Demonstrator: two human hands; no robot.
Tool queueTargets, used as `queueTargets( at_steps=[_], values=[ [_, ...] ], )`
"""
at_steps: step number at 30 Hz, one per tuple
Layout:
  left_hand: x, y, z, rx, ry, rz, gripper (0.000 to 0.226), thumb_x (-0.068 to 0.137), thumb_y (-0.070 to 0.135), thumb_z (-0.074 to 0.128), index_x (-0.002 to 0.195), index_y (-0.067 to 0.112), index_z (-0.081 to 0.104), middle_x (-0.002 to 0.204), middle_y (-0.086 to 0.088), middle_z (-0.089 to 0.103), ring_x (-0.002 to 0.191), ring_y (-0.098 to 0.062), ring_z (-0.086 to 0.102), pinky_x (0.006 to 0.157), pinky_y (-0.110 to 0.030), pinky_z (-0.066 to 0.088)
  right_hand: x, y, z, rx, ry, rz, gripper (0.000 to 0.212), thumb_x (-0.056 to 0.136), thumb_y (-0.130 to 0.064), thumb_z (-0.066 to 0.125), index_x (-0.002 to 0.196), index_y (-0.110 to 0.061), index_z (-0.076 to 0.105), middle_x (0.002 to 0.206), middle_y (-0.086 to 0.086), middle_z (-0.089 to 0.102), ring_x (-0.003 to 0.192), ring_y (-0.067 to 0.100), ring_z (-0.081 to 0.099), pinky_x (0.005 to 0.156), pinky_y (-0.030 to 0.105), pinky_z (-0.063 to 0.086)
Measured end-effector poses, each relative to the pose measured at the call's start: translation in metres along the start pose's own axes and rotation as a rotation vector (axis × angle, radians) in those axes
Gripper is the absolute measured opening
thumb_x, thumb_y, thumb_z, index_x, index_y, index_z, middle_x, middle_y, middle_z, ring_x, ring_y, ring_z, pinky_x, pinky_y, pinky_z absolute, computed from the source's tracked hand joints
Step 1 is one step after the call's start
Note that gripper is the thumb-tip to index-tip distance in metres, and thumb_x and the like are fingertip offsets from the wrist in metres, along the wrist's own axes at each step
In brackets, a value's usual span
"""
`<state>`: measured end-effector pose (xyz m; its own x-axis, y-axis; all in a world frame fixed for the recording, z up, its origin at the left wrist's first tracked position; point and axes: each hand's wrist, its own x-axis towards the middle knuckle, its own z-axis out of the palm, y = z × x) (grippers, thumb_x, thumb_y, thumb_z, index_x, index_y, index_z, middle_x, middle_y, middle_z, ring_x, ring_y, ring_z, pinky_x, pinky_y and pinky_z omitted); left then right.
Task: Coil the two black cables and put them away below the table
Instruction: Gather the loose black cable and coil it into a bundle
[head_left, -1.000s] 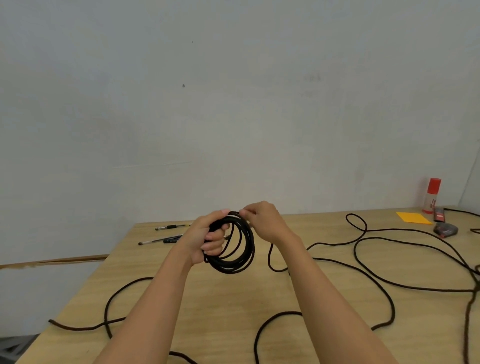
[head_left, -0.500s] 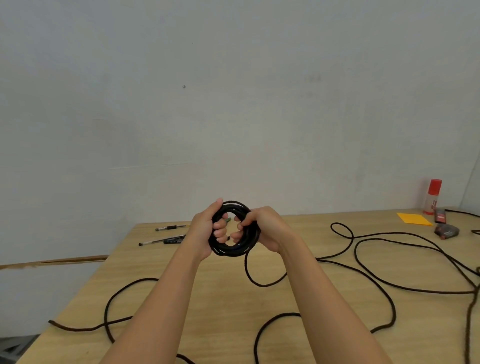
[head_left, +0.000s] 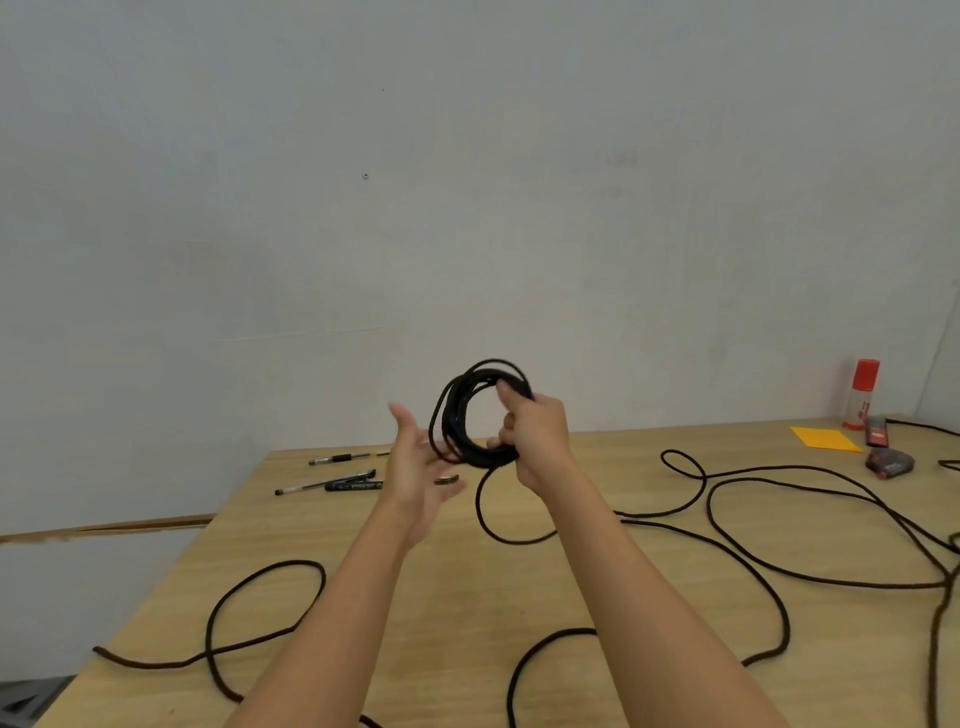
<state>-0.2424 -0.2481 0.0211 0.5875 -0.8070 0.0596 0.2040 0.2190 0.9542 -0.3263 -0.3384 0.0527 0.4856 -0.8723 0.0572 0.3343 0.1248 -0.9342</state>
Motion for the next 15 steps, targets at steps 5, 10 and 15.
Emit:
queueTargets(
  at_steps=[5,10,15],
  values=[
    [-0.023,-0.033,0.002,0.495,-0.376,0.006,0.028,0.078,0.047,0.065,0.086,0.02,0.066,0.097,0.003,0.063,0.098,-0.016,0.056,0.089,-0.035,0.041,-0.001,-0.021,0.004,0.33,0.081,0.024,0.021,0.096,-0.014,0.055,0.076,-0.009,0.051,0.039,-0.008,0.024,0.031,0.007,0.023,0.041,0.025,0.041],
    [-0.003,-0.015,0.001,0.639,-0.064,-0.228,0.024,0.097,0.029,0.048,0.09,0.008,0.058,0.075,0.0,0.045,0.06,-0.012,0.039,0.054,-0.025,0.034,-0.016,-0.028,-0.006,0.458,-0.107,0.128,0.026,0.097,-0.009,0.051,0.071,-0.01,0.048,0.057,-0.003,0.021,0.029,0.002,0.022,0.031,0.015,0.032],
    [0.009,0.024,-0.009,-0.179,0.007,-0.154,0.023,0.084,-0.004,0.037,0.096,-0.007,0.056,0.089,-0.018,0.058,0.076,-0.026,0.057,0.071,-0.034,0.051,-0.026,-0.014,-0.018,0.086,-0.237,0.219,0.026,0.094,-0.012,0.057,0.07,-0.01,0.048,0.051,-0.004,0.023,0.031,0.005,0.023,0.035,0.019,0.033]
  ],
)
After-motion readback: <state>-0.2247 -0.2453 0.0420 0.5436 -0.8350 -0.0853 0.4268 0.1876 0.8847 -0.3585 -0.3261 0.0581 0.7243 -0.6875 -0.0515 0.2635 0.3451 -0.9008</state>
